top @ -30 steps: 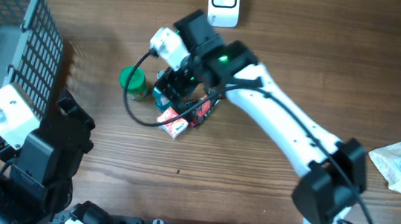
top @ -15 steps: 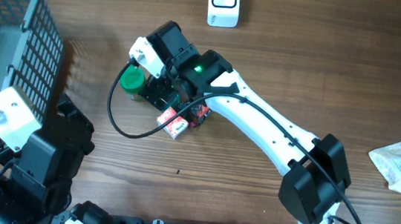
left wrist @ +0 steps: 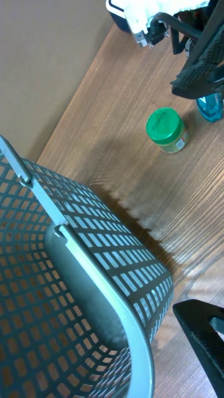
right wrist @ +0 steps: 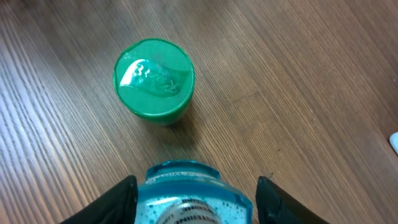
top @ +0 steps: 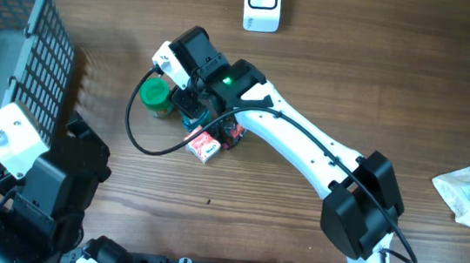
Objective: Scan the item barcode
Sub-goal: 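Reach the right gripper down over the blue Listerine bottle, then grasp the Listerine bottle with the right gripper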
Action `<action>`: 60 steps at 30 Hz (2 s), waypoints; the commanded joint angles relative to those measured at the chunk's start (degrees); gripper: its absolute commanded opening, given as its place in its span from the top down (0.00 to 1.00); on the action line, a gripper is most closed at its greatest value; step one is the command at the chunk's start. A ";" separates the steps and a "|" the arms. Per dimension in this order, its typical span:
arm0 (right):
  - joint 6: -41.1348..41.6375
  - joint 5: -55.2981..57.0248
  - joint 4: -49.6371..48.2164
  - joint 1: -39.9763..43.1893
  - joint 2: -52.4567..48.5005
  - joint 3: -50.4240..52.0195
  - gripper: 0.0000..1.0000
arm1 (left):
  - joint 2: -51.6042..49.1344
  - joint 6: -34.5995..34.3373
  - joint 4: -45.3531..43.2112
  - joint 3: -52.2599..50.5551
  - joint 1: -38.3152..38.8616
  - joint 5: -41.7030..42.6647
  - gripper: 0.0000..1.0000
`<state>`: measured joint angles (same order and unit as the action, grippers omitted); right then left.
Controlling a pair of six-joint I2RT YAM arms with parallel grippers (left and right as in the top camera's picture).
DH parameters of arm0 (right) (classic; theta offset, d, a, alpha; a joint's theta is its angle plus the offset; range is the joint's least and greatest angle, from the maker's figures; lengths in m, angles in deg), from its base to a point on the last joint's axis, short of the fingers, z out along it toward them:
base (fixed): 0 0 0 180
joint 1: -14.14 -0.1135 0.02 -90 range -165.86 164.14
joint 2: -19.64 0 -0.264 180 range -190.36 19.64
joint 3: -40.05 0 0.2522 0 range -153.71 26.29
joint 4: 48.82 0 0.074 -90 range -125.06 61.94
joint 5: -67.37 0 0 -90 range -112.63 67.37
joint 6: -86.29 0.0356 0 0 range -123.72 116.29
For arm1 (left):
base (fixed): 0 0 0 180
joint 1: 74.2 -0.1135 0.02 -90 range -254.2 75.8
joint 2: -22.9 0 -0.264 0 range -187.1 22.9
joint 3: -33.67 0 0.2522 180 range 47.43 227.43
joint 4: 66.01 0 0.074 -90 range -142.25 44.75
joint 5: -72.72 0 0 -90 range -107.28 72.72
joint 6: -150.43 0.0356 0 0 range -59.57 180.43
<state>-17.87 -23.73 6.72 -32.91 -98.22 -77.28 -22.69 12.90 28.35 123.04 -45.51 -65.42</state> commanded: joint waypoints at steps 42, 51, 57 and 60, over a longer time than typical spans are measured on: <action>30.58 6.21 11.39 9.20 5.25 -1.18 0.62 | -0.11 -0.98 0.07 0.42 -0.52 -0.87 0.00; 30.69 6.27 10.03 9.20 5.25 -1.16 0.10 | -0.11 -0.96 0.09 0.42 -0.52 -0.72 0.00; 35.45 3.17 17.51 9.49 5.25 -3.65 0.00 | -0.11 -1.29 0.26 0.42 -0.52 -0.74 0.00; 37.42 1.99 20.92 9.79 5.25 -7.72 0.00 | -0.11 -2.34 0.33 0.42 -0.52 -0.74 0.00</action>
<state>16.32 -19.60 26.00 -23.42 -94.77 -79.97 -22.69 12.66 28.48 123.04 -45.51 -65.42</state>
